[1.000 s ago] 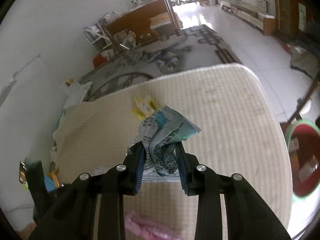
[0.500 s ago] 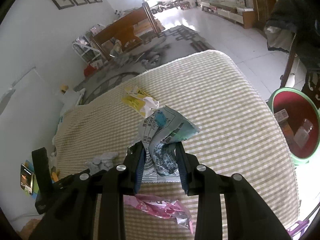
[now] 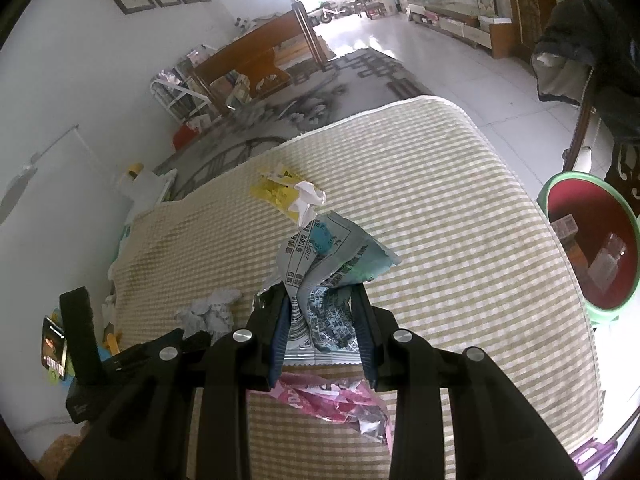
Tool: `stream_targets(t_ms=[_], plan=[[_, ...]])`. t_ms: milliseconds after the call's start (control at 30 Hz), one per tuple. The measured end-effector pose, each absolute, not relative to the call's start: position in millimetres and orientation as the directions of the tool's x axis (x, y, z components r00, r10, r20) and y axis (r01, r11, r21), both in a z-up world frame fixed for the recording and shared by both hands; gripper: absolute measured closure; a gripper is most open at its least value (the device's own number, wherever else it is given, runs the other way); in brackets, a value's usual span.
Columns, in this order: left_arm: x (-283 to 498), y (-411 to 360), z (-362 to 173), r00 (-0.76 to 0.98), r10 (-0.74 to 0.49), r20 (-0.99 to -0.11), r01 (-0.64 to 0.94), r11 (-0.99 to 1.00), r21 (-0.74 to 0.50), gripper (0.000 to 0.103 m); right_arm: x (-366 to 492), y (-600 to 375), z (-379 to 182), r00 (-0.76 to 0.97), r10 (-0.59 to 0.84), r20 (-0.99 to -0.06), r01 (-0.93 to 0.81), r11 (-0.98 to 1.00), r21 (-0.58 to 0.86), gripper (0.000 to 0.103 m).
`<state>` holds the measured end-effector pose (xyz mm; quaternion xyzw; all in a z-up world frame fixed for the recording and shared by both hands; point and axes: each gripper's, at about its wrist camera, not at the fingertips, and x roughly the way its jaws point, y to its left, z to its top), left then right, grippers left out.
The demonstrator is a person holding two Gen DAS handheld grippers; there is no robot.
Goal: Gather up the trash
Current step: 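Reopen and regrasp the grey tissue with the left gripper while the right gripper holds the wrapper, then carry the grey tissue and printed wrapper to the red bin with both grippers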
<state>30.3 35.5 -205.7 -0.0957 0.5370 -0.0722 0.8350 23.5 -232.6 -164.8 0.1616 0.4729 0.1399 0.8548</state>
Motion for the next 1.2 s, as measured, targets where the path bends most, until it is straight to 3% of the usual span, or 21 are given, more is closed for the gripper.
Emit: stream_targets(t_ms=[233,267,367,900,1200], plan=[[44,34,-222,0.398,-0.196,-0.896,0.013,0.978,-0.208,0.035,20,-232,-165,0.513,0.391,-0.764,-0.087,0.910,0.406,0.073],[46,33,-224,0.395,-0.192,-0.898,0.017,0.979,-0.202,0.047,18,-233,-165,0.514,0.390,-0.764,-0.088,0.910,0.405,0.073],[48,32,-222,0.399,-0.187,-0.897,0.027,0.981,-0.193,0.053,16,-233,-165,0.515,0.389,-0.763,-0.089,0.910,0.404,0.073],[35,-5,-104,0.619,-0.245,-0.746,0.133,0.969,-0.208,0.054,11,-246,-134,0.598,0.383,-0.704,-0.114,0.910,0.399,0.073],[38,-28,-80,0.650,-0.287,-0.703,0.187,0.958,-0.219,0.054,13,-267,-123,0.632,0.363,-0.685,-0.093,0.913,0.398,0.073]])
